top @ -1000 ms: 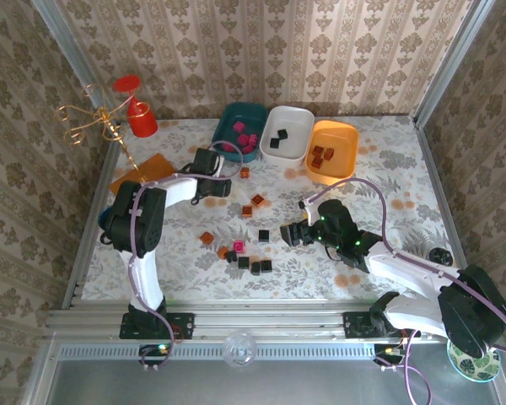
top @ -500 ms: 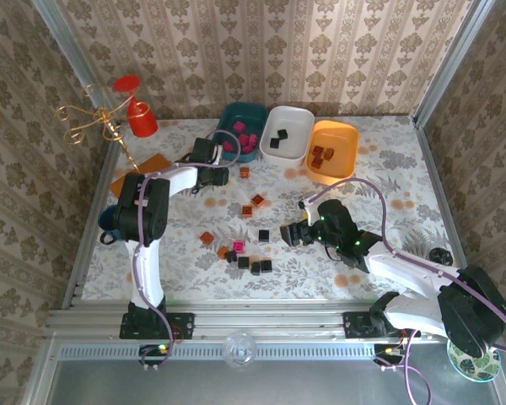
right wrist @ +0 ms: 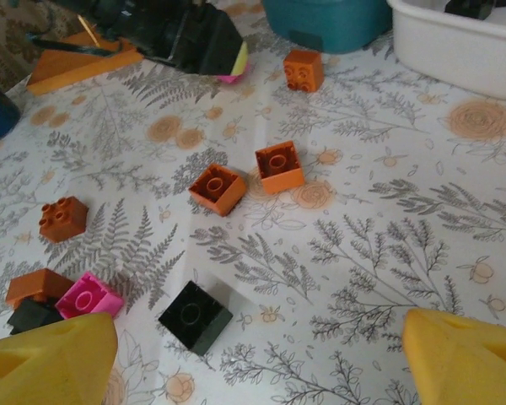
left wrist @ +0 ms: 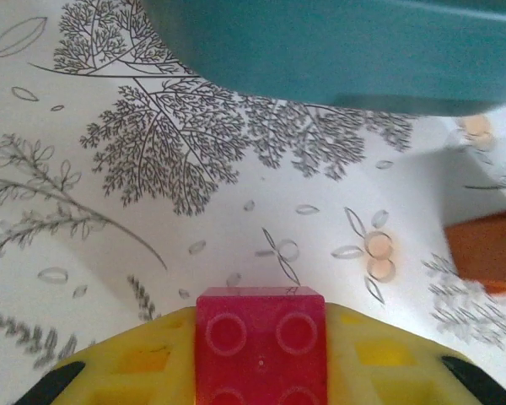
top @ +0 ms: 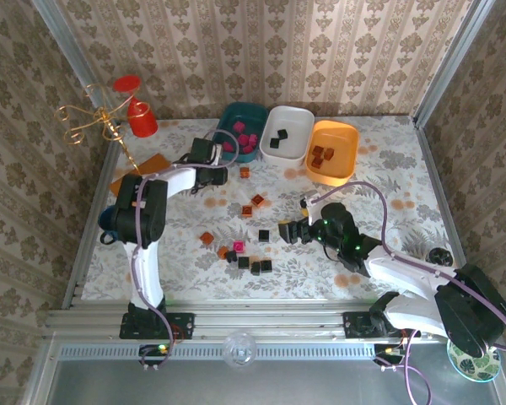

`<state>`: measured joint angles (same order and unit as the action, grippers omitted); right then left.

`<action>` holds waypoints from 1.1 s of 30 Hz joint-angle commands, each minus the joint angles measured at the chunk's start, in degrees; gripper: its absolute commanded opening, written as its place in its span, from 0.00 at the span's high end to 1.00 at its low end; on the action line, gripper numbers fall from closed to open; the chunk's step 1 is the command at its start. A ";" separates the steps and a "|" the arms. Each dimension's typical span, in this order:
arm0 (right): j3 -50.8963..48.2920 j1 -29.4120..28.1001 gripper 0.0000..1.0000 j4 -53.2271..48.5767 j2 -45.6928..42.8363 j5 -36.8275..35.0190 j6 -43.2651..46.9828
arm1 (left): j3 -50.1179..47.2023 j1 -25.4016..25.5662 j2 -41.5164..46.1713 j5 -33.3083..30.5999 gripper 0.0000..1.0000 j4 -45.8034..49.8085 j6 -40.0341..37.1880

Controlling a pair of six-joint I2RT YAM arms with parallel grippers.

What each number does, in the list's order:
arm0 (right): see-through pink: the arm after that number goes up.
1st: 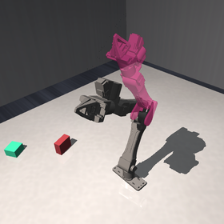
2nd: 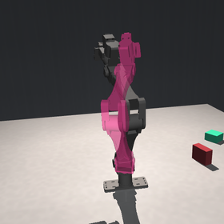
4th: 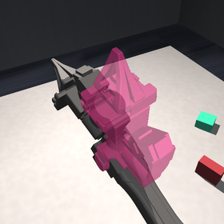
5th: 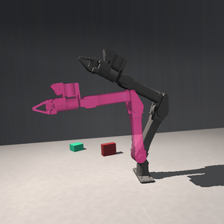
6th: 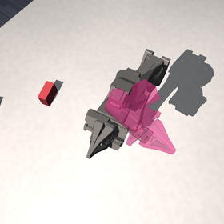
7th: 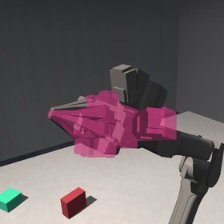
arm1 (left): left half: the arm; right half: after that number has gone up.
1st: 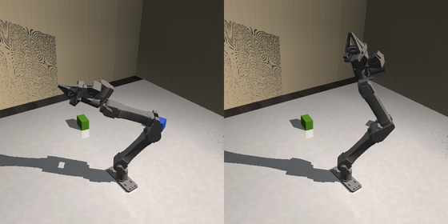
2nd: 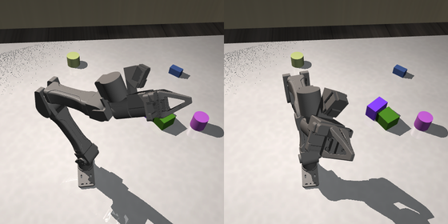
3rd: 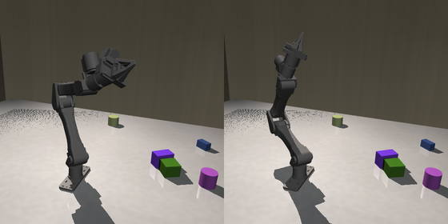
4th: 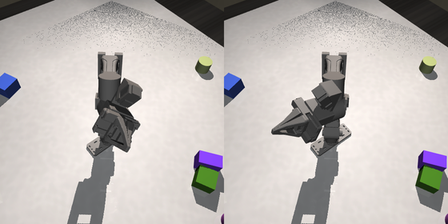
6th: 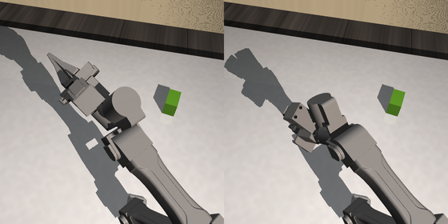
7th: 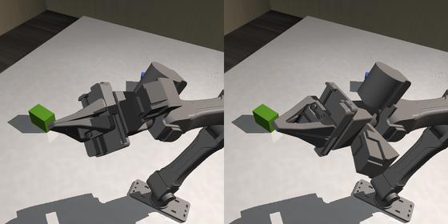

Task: Sort the legos into containers by color
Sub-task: Pick up the lego from the top-center of the table, then place the lego in the container, then pick up the lego from the top-center of the table.

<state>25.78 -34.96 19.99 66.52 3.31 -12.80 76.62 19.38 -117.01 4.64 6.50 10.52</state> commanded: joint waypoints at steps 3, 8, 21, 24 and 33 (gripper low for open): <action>4.36 -0.37 0.06 -1.44 -0.16 -4.10 -0.34 | 1.47 0.55 6.75 0.67 0.72 -3.97 2.57; 7.01 -0.52 0.03 6.54 3.70 -6.36 0.93 | 10.46 0.66 0.83 -0.81 0.72 -4.23 3.33; 21.33 -0.46 0.03 -5.06 14.65 -10.09 -4.50 | 42.04 1.34 -15.43 -4.66 0.41 13.50 1.60; 19.75 -0.46 0.03 -6.10 14.59 -10.84 -8.00 | 30.45 2.14 -6.74 -3.10 0.33 8.48 2.14; 12.99 -0.33 0.02 -12.58 4.61 -13.02 -2.37 | -4.61 9.10 10.70 -1.87 0.25 -6.81 5.50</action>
<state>41.45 -35.14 9.82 74.72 -8.08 -17.06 76.09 26.39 -105.49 2.59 4.43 14.59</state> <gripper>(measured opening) 0.976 0.744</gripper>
